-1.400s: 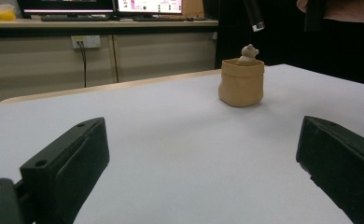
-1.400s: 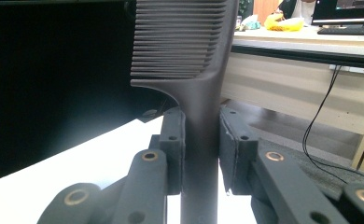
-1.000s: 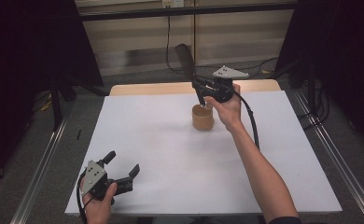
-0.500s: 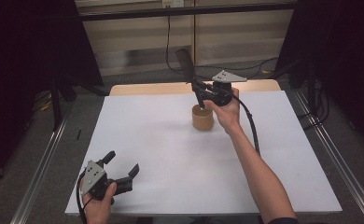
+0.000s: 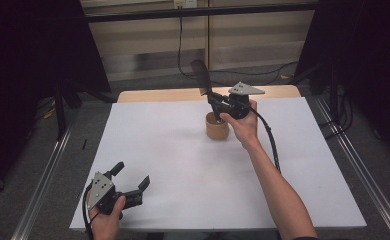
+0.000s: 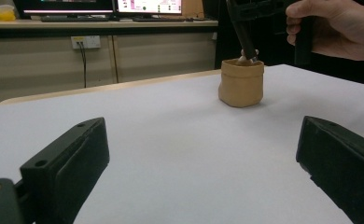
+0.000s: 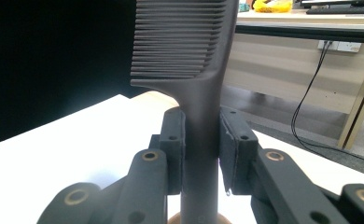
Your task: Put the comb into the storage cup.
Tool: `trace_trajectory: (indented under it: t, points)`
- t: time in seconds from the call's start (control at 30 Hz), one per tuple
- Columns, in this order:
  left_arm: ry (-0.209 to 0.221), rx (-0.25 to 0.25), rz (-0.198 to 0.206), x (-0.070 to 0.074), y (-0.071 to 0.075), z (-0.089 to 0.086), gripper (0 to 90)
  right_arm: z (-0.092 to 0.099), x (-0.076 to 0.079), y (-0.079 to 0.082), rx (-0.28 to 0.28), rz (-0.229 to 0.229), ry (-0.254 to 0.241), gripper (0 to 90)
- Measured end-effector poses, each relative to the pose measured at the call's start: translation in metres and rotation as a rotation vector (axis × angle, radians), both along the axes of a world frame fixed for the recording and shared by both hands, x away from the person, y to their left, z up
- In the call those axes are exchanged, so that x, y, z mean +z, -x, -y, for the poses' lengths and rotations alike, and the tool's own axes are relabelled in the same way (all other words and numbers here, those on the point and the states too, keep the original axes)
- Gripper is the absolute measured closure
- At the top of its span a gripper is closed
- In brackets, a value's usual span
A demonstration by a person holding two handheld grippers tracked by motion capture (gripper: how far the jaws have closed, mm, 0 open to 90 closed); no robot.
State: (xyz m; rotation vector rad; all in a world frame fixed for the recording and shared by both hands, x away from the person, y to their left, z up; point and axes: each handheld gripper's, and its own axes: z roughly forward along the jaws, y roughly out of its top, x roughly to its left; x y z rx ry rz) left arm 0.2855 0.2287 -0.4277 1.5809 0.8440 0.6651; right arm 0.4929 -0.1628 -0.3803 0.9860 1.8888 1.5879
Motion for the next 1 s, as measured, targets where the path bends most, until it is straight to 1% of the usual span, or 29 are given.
trace_trajectory:
  t: [0.1,0.23,0.27,0.4,0.53,0.67,0.8,0.83,0.9,1.0]
  points:
    - [-0.001,-0.003,-0.003,-0.001,0.0,0.001,2.7,0.0,-0.003,0.001,-0.002,-0.001,-0.001,73.0]
    - [-0.003,-0.005,-0.001,0.0,0.0,0.001,2.7,0.0,-0.005,0.001,0.001,-0.006,0.008,73.0]
    - [-0.003,-0.005,0.0,0.0,0.0,0.001,2.7,0.0,-0.006,0.001,0.007,-0.003,0.019,73.0]
    - [-0.002,-0.005,-0.001,0.0,0.0,0.001,2.7,0.0,-0.007,0.002,0.0,0.0,0.023,73.0]
    - [-0.002,-0.005,-0.002,0.0,0.0,0.001,2.7,0.001,-0.009,0.002,-0.001,0.0,0.015,73.0]
    - [-0.006,-0.006,-0.002,0.0,0.001,0.001,2.7,0.0,-0.013,0.002,0.002,-0.004,0.019,73.0]
    - [-0.01,-0.006,-0.003,0.0,0.0,0.001,2.7,0.001,-0.014,0.003,-0.003,-0.001,0.008,73.0]
    - [-0.012,-0.01,-0.004,0.0,0.0,0.001,2.7,0.001,-0.014,0.003,-0.004,0.0,0.011,73.0]
    - [-0.006,-0.012,-0.004,0.0,0.0,0.002,2.7,0.001,-0.015,0.004,-0.006,0.001,0.035,73.0]
    - [-0.005,-0.009,-0.002,0.0,0.0,0.002,2.7,0.001,-0.017,0.003,-0.007,-0.002,0.034,73.0]
